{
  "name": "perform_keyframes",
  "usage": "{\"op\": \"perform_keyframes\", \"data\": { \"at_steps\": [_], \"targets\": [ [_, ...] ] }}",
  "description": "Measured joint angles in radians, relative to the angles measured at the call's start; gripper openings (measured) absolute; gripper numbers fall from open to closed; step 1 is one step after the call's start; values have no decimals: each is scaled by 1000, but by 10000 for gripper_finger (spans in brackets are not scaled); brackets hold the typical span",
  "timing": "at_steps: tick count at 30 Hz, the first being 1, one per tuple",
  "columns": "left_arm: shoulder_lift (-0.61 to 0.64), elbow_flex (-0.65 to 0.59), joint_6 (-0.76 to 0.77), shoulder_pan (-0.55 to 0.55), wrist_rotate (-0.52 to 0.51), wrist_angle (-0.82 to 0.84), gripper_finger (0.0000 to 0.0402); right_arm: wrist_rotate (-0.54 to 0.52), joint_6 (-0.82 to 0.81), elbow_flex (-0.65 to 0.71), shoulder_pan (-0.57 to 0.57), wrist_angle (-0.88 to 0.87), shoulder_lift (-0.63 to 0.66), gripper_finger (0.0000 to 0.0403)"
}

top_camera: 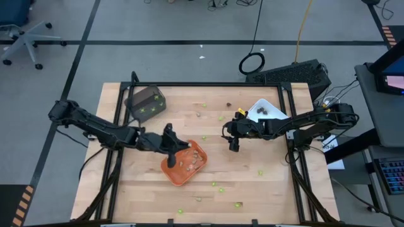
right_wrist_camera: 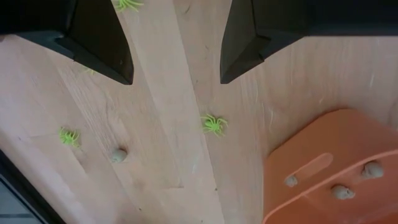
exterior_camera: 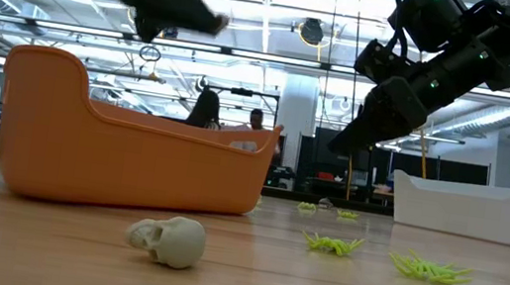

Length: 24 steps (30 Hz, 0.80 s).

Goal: Sort Halloween decoration
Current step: Put the small white skull toy into the orange bin

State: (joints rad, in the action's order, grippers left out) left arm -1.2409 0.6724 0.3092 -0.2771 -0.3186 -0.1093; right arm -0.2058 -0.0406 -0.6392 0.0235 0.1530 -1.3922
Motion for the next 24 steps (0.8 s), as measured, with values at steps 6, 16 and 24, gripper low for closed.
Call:
{"op": "perform_keyframes", "data": {
  "at_steps": [6, 16, 24],
  "targets": [
    [-107, 0, 1, -6, 7, 0, 20, -32, -14, 0, 8, 27, 0, 224],
    [-188, 0, 26, -6, 34, -3, 20, -59, -26, 0, 50, 162, -2, 224],
    [-219, 0, 78, -5, 33, -1, 57, -55, -23, 0, 83, 372, -139, 224]
  ]
}}
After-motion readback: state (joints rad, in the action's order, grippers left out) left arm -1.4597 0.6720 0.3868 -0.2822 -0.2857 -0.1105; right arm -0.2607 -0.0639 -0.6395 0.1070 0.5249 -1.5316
